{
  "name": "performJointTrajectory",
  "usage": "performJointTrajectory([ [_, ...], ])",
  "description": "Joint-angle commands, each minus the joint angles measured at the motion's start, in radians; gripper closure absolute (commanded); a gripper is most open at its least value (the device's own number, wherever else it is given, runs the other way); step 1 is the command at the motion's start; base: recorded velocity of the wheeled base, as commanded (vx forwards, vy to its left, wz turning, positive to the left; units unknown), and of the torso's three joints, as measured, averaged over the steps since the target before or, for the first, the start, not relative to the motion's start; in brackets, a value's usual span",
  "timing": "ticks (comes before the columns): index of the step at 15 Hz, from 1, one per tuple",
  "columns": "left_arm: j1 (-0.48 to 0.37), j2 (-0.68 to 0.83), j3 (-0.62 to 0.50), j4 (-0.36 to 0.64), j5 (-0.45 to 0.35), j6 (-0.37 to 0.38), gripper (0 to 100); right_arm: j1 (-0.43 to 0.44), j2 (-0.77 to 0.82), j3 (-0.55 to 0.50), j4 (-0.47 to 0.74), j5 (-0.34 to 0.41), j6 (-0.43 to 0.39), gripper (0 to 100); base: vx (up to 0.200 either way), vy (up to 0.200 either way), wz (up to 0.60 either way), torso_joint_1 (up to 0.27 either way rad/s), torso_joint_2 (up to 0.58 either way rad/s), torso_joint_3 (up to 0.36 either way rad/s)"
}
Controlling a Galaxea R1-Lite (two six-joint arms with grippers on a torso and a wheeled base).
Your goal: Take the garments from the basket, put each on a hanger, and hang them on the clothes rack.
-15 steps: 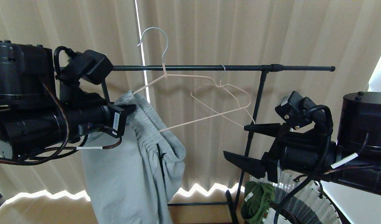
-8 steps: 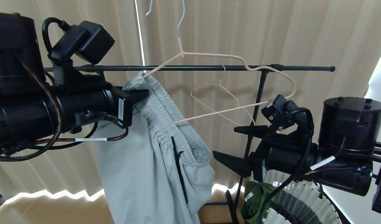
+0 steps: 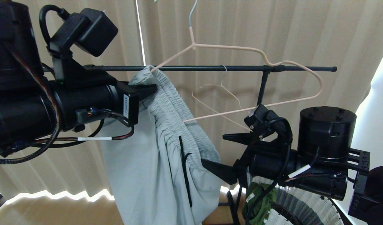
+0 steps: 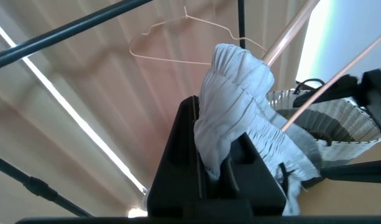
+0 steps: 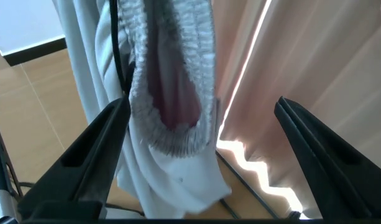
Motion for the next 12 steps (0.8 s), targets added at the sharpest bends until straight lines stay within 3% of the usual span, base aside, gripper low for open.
performJointTrajectory([
  [1,-0.001,-0.005,0.001,-0.001,-0.001,0.000,100,0.000,0.004,0.001,-0.001,0.000,0.000,0,0.000,0.000,0.00,0.000,0.00,0.000],
  [12,-0.001,-0.034,0.012,-0.001,-0.001,0.004,100,-0.037,0.067,-0.003,-0.060,-0.006,0.009,0,0.000,0.000,0.00,0.000,0.00,0.000],
])
